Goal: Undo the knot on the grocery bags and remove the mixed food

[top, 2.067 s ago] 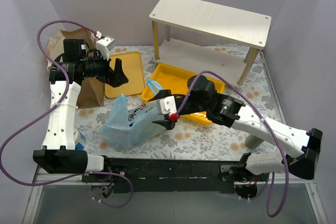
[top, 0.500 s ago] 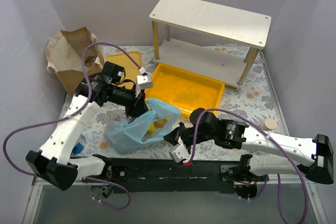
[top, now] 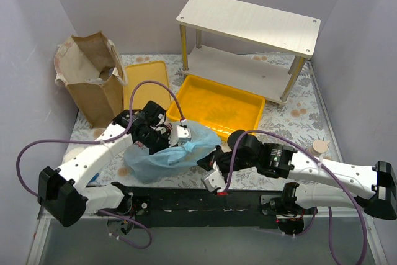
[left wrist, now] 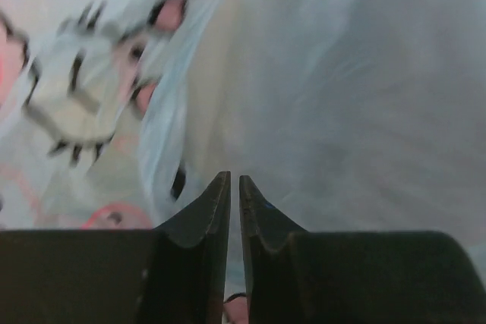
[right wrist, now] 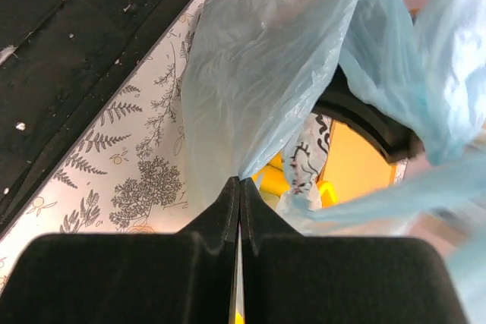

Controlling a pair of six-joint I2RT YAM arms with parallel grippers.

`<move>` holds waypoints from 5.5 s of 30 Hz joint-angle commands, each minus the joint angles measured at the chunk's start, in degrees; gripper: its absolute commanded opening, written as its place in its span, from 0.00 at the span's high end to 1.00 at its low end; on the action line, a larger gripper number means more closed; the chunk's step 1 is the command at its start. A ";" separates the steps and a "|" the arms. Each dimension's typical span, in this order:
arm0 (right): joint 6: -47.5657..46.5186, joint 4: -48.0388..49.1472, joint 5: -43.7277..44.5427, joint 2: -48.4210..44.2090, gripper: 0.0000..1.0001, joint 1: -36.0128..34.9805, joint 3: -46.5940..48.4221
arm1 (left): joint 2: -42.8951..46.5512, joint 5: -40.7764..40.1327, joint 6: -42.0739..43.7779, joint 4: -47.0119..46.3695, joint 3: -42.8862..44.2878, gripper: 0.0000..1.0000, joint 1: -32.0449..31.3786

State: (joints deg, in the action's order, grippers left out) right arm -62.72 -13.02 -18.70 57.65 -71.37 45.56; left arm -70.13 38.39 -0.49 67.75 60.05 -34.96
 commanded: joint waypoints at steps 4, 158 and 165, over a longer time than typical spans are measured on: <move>-1.09 -3.86 -1.25 -2.62 0.99 -0.26 -1.17 | 11.59 -25.80 6.38 -6.83 -3.19 0.90 2.35; 18.88 24.09 -2.04 17.95 0.99 42.19 29.17 | 28.21 -28.90 -12.95 -18.53 -4.86 0.02 18.96; 20.17 22.42 -0.11 9.69 0.99 43.86 15.53 | 27.76 -28.72 -13.74 -18.35 -5.91 0.02 18.96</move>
State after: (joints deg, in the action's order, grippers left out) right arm -42.65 4.62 -19.03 73.28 -28.25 63.48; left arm -42.13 9.61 -13.91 50.46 54.13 -16.23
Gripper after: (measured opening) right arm 0.022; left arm 0.981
